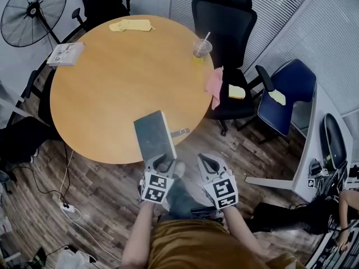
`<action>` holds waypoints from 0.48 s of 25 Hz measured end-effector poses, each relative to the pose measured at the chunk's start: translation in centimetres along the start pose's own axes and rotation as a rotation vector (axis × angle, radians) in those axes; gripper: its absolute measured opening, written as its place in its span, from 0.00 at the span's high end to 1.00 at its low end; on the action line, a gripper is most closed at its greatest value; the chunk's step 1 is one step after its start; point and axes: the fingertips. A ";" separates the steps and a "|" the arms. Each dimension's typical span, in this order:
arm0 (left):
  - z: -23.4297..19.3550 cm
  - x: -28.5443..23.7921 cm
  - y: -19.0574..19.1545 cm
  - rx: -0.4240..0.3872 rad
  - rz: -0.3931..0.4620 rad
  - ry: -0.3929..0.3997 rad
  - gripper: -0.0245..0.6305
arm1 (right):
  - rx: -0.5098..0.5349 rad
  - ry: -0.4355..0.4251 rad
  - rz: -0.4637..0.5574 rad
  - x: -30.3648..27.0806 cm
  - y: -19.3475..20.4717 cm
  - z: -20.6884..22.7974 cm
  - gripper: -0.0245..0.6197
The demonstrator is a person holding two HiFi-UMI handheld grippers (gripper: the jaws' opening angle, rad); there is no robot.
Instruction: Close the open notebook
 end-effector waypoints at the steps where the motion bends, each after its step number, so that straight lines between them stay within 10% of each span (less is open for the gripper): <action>1: 0.1 -0.5 0.4 -0.004 -0.013 0.007 0.72 | -0.001 0.001 -0.004 -0.2 0.1 0.2 0.94; 7: -0.5 -2.7 2.4 0.044 -0.070 0.010 0.79 | -0.008 0.003 -0.030 -1.8 0.6 1.7 0.94; 12: -2.1 -3.2 3.4 0.233 -0.071 0.024 0.80 | -0.014 0.000 -0.044 -3.0 0.8 2.2 0.95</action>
Point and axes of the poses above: the fingertips, and each gripper's own axes: x backward along the fingers, z to its right, y out of its underside, and after that the axes turned 4 degrees about z, right-handed
